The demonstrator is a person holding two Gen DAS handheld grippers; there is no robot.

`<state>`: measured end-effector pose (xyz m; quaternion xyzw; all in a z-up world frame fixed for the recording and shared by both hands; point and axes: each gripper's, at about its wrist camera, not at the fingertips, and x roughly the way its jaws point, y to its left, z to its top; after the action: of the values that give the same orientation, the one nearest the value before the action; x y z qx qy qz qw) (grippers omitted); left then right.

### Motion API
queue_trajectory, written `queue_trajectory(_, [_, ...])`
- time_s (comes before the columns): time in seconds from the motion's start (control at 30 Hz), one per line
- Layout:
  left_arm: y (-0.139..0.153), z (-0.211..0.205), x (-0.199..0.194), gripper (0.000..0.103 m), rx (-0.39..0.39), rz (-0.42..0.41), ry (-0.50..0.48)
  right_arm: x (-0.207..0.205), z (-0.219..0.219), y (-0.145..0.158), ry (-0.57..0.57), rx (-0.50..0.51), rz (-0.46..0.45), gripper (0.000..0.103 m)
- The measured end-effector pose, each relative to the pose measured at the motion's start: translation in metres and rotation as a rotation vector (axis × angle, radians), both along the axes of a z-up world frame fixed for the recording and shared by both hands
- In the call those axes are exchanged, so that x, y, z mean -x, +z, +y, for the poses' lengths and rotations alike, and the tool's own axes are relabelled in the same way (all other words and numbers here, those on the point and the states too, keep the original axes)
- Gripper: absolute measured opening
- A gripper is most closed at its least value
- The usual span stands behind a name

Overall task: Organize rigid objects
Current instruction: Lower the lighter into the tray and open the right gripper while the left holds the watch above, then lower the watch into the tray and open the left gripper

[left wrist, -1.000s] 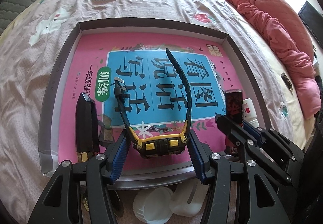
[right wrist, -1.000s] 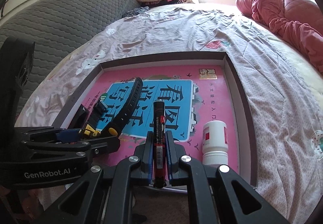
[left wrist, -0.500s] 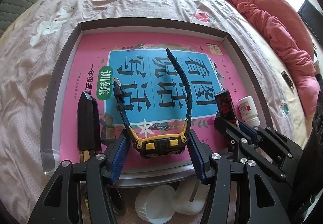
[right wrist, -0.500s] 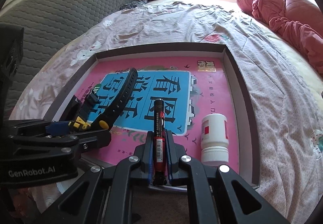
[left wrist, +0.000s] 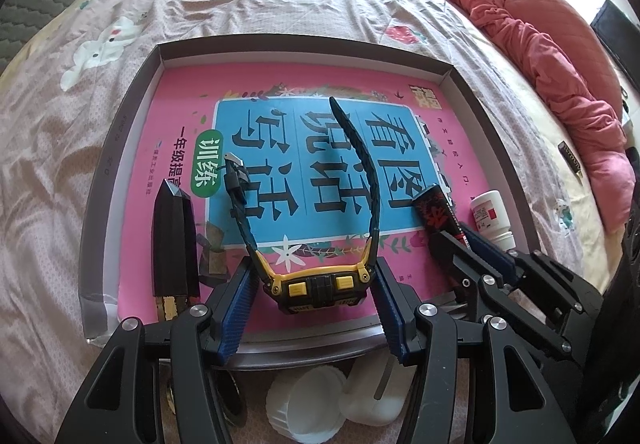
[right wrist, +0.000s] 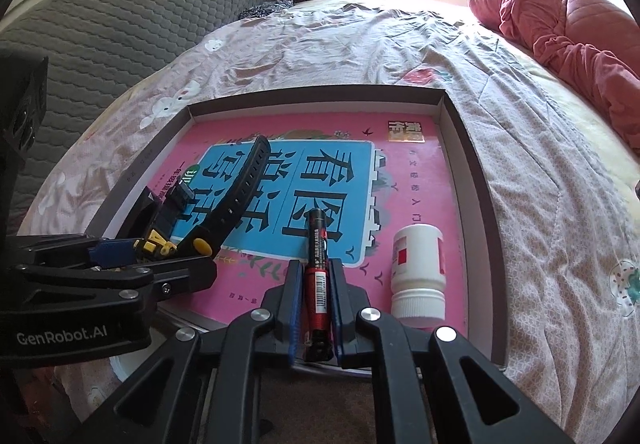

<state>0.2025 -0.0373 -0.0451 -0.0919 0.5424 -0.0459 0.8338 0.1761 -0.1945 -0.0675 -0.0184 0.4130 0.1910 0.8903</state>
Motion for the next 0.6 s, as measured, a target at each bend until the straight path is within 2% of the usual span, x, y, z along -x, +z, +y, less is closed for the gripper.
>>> queue_trajectory(0.1, [0.0,-0.001,0.001,0.058,-0.005,-0.001,0.002,0.003,-0.001,0.006,0.006,0.002,-0.036,0.025])
queue_trajectory(0.33, [0.001,-0.002,-0.001,0.058,-0.015,-0.005,0.011,0.011,-0.003,0.022,-0.01,0.038,-0.147,0.04])
queue_trajectory(0.6, [0.002,-0.007,-0.005,0.058,-0.021,0.002,0.02,0.008,-0.019,0.029,-0.069,0.004,-0.169,0.044])
